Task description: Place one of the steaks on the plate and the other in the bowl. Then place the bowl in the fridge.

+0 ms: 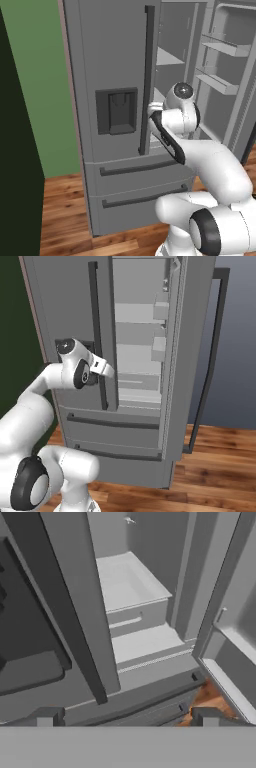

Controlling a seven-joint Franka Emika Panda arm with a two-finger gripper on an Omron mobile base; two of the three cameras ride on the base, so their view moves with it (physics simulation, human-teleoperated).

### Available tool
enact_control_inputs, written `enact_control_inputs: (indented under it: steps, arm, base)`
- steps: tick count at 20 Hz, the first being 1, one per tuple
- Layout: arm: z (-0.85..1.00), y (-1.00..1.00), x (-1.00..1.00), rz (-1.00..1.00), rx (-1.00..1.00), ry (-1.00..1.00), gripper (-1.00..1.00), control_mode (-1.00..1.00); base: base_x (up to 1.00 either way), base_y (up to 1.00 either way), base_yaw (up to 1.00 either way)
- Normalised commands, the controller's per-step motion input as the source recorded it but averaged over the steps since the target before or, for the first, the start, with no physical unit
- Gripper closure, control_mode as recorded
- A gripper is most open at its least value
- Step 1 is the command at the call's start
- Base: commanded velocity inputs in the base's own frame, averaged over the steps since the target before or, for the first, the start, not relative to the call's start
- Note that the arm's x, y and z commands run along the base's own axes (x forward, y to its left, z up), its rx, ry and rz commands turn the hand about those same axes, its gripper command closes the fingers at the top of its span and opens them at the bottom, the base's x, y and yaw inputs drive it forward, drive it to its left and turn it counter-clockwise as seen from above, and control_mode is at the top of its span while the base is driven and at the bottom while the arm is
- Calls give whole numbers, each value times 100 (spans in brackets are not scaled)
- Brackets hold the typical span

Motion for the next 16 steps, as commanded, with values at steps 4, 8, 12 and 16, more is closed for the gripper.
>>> enact_control_inputs:
  steps: [4,8,12,16]
  arm:
    - [2,9,4,11,12,-7,-100,-100]
    - [6,50,37,6,-5,-1,-100,-100]
    - [42,30,13,7,-20,0,-100,-100]
    - [2,12,43,11,-2,0,-100,-100]
  base:
    - [0,0,0]
    - [0,0,0]
    - [0,0,0]
    - [0,0,0]
